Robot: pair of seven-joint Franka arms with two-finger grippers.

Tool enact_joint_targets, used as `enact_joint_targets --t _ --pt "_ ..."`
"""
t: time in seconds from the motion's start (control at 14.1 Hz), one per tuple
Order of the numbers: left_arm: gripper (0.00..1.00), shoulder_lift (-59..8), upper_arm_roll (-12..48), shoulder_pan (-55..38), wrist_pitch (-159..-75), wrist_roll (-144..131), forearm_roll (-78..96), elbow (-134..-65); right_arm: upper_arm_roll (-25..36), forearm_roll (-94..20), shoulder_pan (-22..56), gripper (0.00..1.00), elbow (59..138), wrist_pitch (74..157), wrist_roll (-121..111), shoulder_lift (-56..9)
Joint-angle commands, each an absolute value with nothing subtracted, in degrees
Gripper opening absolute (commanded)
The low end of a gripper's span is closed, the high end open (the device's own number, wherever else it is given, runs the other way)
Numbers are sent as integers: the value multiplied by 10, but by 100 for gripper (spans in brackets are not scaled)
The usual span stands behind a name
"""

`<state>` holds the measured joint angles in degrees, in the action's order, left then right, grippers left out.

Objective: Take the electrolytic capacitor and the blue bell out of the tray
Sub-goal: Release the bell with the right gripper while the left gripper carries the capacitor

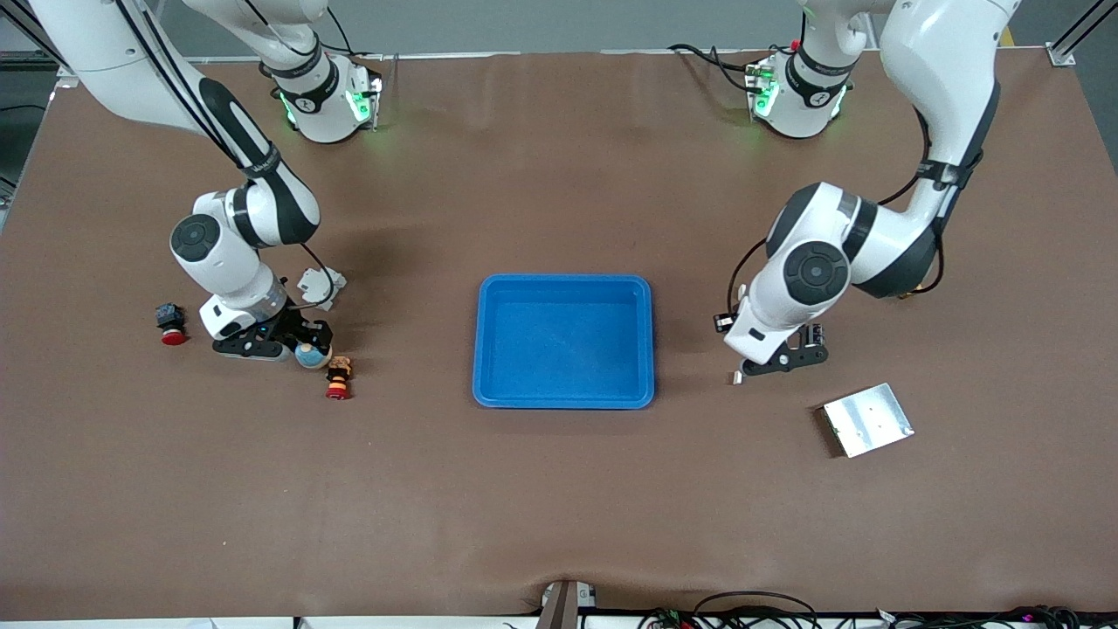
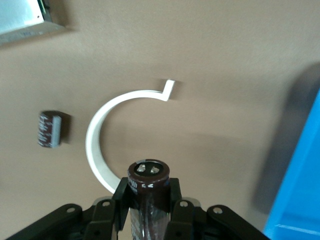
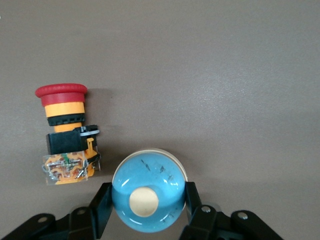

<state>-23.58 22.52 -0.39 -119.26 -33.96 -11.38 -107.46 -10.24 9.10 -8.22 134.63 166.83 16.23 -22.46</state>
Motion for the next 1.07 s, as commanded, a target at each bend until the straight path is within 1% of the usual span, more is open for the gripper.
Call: enact_joint_targets --t 0.0,0.14,0.36,0.43,0.5,0.71,0.85,0.99 --pt "0 -207 230 11 -1223 -295 -151 -1117 -114 77 -95 0 1349 1677 148 -228" --pt "0 -207 230 22 -1272 -294 -158 -1135 -114 76 -95 0 1349 1686 148 -232" --pt "0 -210 230 31 -1310 -261 -159 -1149 -114 76 -95 0 1349 1689 148 -236" --pt "0 -212 230 31 -1319 -244 -162 -1153 -114 76 -95 42 1349 1689 149 -236" --pt "0 -214 230 32 -1334 -233 -168 -1160 -114 76 -95 99 1349 1689 149 -236" --pt "4 -223 230 32 -1360 -233 -168 -1174 -115 77 -92 100 1346 1684 148 -225" --pt "4 -230 231 31 -1373 -241 -168 -1182 -115 76 -89 100 1346 1679 149 -208" --pt "5 -243 232 32 -1385 -243 -167 -1180 -133 76 -91 100 1337 1642 150 -193"
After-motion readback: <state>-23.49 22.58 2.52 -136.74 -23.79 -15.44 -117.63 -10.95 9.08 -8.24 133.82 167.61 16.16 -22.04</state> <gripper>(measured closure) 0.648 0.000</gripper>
